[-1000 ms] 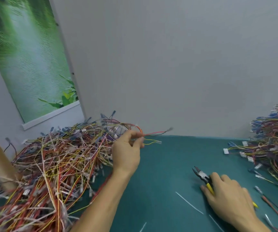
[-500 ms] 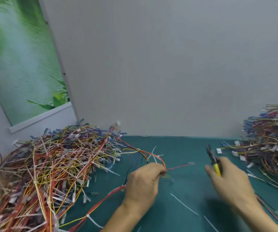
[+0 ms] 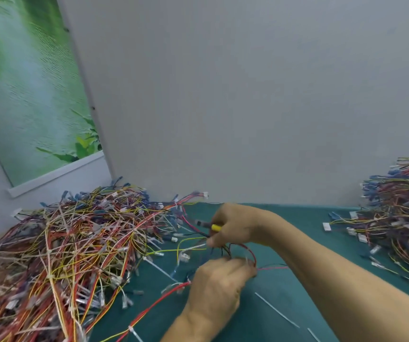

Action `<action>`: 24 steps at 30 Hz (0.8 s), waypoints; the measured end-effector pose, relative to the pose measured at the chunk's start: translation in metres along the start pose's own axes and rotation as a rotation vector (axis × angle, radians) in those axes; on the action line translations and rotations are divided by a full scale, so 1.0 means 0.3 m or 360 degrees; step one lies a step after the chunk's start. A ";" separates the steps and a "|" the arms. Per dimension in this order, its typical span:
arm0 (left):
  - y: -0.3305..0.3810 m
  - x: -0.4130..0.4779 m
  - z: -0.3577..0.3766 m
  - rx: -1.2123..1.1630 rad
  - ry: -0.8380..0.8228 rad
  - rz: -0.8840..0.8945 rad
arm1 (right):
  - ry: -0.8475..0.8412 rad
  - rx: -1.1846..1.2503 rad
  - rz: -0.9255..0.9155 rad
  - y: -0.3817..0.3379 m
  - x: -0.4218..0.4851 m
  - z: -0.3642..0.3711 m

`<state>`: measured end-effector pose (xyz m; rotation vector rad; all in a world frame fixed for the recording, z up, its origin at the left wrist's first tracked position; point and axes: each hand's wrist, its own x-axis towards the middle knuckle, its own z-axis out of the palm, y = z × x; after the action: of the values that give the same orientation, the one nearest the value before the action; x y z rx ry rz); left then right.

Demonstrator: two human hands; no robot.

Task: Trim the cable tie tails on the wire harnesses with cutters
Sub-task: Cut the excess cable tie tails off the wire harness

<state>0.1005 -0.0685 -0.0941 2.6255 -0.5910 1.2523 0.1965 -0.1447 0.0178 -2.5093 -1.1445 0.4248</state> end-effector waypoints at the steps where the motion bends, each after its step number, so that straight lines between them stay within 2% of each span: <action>1: 0.000 0.000 0.000 0.0021 0.0014 -0.0020 | 0.0098 0.0074 -0.0015 0.008 0.003 -0.005; 4: -0.015 0.008 -0.002 0.0052 0.0110 -0.0221 | 0.0841 0.0658 0.0058 0.041 0.008 -0.013; 5: -0.018 0.010 -0.002 0.0047 0.0128 -0.0291 | 0.0997 0.0741 0.0117 0.054 0.009 -0.016; 8: -0.016 0.004 -0.002 0.0024 0.0097 -0.0344 | 0.0930 0.0625 0.0256 0.081 0.007 -0.013; 11: -0.010 0.017 -0.009 -0.0058 0.0132 -0.0337 | 0.1255 0.0967 0.0230 0.113 0.004 -0.044; 13: 0.004 0.027 -0.016 -0.0075 0.0160 -0.0347 | 0.1226 0.0923 0.0257 0.112 -0.006 -0.049; 16: 0.028 0.041 -0.033 -0.0091 0.0158 -0.0324 | 0.1551 0.1220 0.0232 0.129 -0.026 -0.074; 21: 0.060 0.072 -0.056 -0.0154 0.0290 -0.0299 | 0.1843 0.1648 0.0302 0.161 -0.065 -0.162; 24: 0.076 0.083 -0.066 -0.0154 0.0295 -0.0335 | 0.1892 0.1784 0.0329 0.180 -0.099 -0.220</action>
<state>0.0912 -0.0898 -0.0626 2.3867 -0.3258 1.3443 0.2405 -0.2132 0.0573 -1.3737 -0.0556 -0.3246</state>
